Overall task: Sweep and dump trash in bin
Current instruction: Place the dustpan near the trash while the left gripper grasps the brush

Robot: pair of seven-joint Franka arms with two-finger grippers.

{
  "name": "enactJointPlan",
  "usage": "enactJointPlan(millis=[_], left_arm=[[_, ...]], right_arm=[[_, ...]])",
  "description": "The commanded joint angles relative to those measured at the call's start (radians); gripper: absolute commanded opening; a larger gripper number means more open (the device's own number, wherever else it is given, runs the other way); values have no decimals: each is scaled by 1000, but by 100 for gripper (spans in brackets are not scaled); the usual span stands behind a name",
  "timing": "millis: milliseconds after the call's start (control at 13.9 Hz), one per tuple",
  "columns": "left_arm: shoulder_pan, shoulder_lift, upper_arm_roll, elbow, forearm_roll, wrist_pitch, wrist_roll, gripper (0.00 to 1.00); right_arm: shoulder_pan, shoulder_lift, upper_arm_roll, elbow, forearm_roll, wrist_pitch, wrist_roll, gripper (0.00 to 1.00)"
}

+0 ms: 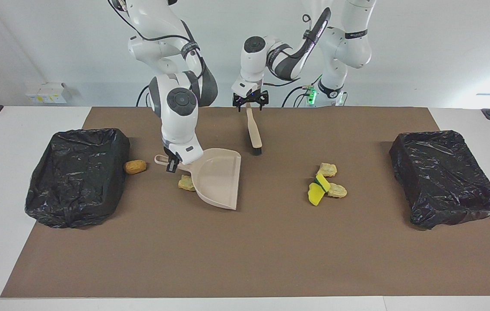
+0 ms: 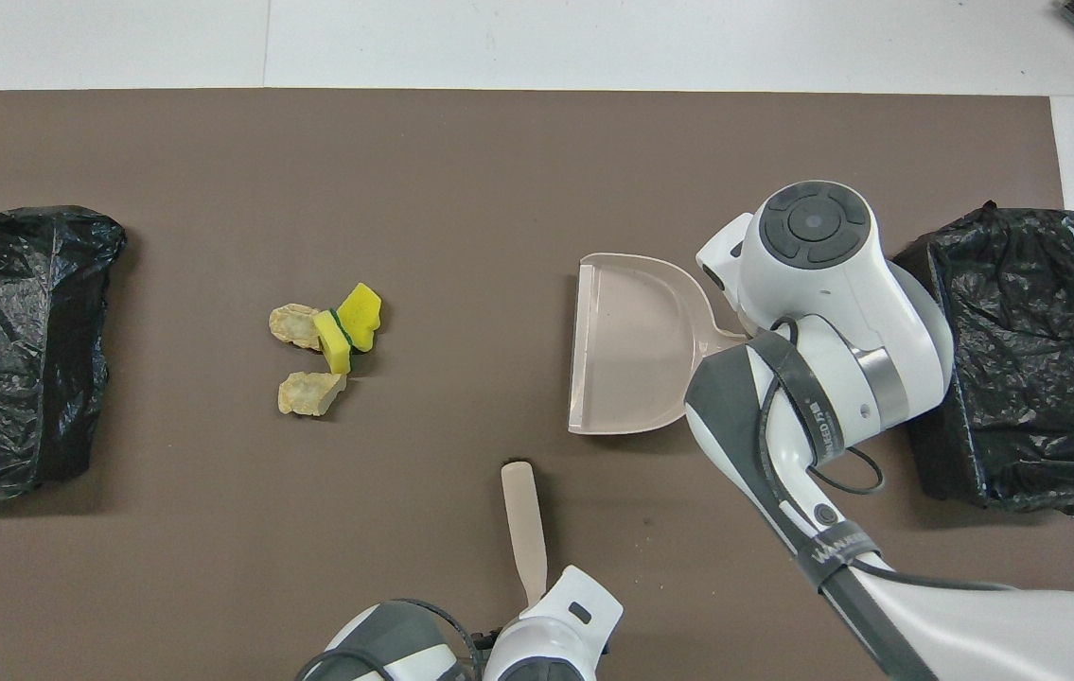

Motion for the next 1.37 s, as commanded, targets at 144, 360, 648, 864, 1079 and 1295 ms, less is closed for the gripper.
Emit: enactJointPlan(millis=[144,360,648,864,1079,1295], left_arm=[[-14,2,14,2,5,5,-8,0],[-7,-1,15,2,5,4,9,0],[67,-41,25,83,14,-160,41,0],[185,-85,25,105,48,-219,116,0],[325,-151,26,129,60,-317,249,0],[497,-122,23,235,117,-441,432,0]], right_arm=[[-3,-35,6,-39,-22,20,-27,0],[-1,-35,6,-37,-22,20,-27,0],[-4,-33,8,-37,-22,26,-26,0],[14,-24,8,-24,-27,37,-26,0],[54,-10,9,10,-56,30,-23,0],[120,23,9,27,-114,16,-6,0]])
